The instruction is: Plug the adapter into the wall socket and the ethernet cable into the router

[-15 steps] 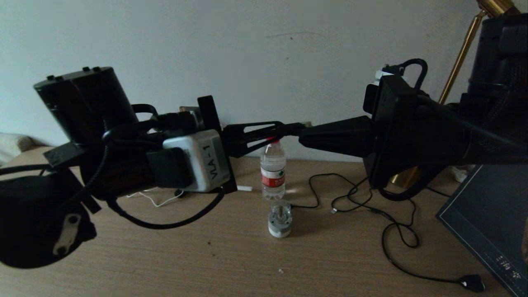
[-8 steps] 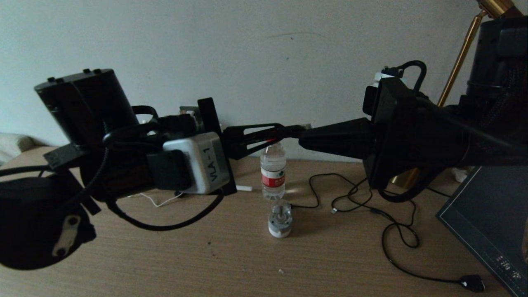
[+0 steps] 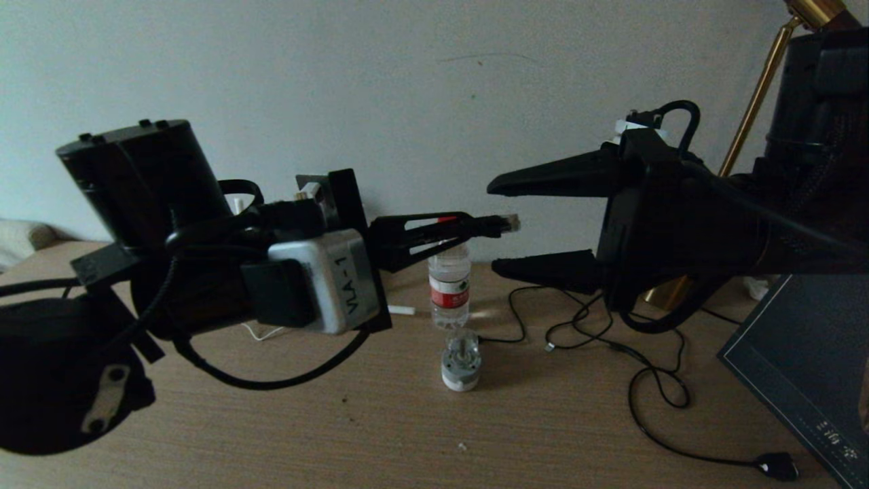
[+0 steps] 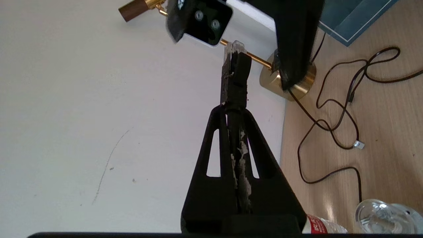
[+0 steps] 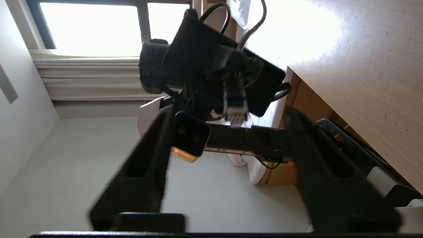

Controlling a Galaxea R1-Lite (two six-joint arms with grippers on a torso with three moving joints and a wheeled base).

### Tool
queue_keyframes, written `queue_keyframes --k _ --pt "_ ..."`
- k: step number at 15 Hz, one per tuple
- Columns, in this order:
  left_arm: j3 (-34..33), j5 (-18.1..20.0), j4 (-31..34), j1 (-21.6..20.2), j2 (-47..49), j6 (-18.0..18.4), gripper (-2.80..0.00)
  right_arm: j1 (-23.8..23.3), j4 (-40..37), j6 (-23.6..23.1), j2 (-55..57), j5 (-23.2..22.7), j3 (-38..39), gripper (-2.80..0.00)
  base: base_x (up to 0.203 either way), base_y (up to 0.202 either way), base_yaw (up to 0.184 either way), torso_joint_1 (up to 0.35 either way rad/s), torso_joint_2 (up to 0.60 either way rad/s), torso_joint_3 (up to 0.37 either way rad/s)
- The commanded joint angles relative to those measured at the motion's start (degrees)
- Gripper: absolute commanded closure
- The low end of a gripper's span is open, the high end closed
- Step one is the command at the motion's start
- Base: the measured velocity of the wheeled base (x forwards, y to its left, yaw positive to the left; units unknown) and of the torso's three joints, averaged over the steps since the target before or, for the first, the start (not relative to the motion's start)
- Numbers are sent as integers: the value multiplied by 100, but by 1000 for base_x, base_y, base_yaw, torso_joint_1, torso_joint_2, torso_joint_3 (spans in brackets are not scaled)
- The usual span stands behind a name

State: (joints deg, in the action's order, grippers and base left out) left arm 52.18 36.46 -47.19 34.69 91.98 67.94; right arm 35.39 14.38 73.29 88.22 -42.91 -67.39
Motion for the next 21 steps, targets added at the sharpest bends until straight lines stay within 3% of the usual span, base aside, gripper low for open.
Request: queue_keyframes --k 1,4,5,18,19,21 --pt "-30 19 -27 23 -52 35 0 -6 12 45 28 -16 -2 -280 0 0 0 0 0 0" --pt "-93 12 -27 28 -94 35 0 2 12 45 28 -16 -2 -280 0 0 0 0 0 0" --pt "-111 10 -27 28 -110 35 0 3 12 43 28 -16 -2 0 0 0 0 0 0 0" --pt "-94 2 -27 29 -109 26 0 3 12 27 28 -33 7 0 0 0 0 0 0 0" --pt "-94 2 -27 29 -110 26 -280 3 12 36 28 -33 7 0 0 0 0 0 0 0" --pt "-100 29 -27 46 -146 18 -280 -6 12 50 19 -33 7 0 0 0 0 0 0 0"
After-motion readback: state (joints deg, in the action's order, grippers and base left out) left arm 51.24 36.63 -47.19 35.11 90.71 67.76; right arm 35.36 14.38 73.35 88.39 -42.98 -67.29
